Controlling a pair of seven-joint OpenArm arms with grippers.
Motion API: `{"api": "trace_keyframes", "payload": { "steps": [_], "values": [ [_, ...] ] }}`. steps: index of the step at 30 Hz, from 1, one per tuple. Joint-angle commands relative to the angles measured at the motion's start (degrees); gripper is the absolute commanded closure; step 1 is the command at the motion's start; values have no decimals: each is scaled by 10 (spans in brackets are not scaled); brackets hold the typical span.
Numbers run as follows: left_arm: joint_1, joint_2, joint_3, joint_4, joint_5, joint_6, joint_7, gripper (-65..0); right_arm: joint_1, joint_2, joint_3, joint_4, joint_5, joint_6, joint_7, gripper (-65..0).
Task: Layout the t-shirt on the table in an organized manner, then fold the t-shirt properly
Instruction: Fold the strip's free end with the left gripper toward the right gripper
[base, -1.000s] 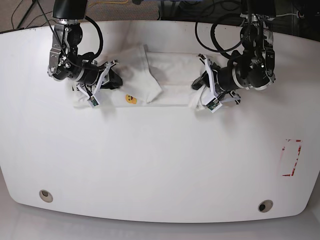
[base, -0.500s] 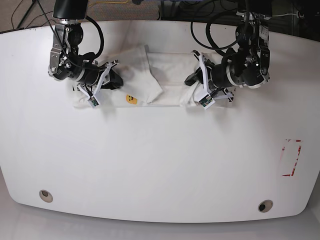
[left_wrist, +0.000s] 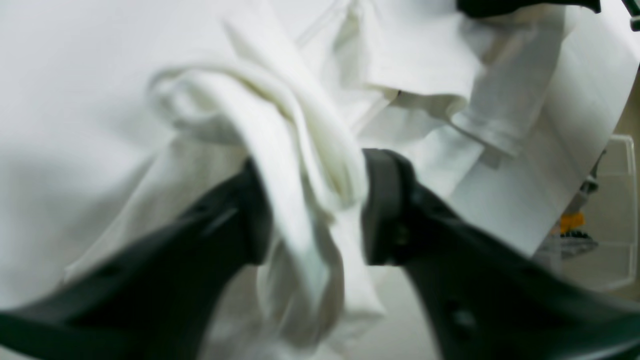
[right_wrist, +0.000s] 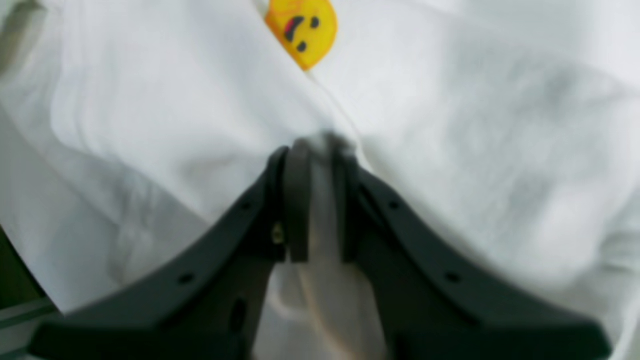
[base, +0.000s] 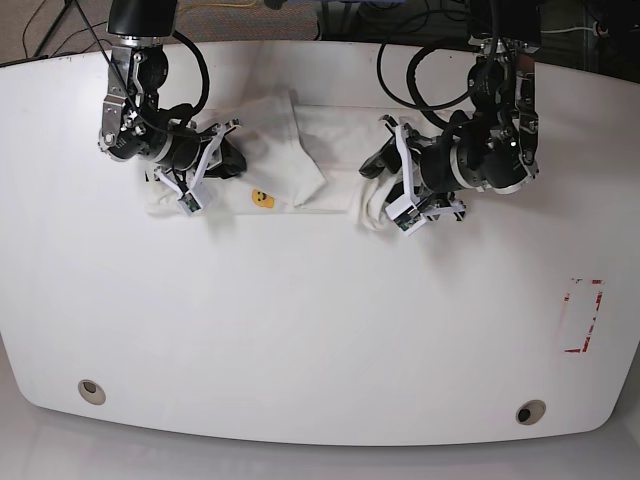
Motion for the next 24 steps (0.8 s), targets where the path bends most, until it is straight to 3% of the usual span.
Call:
{"api": "trace_keyframes", "payload": {
  "steps": [1,11,16,24],
  "values": [
    [-21,10,15,14,-26,-1,9,-381,-8,6,0,16,-28,-5,-34,-87],
    [-38,4,28,43,-74,-1,50,-386,-10,6,-2,34,-28,-5,-49,-87],
    [-39,-42,18,43,-73,-1,43,-386,-10,6,0,34,-28,-5,-49,-87],
    [-19,-118,-12,40,-72,-1,-19,-385,-11,5,1,34,-28,-5,-49,-87]
  ]
}}
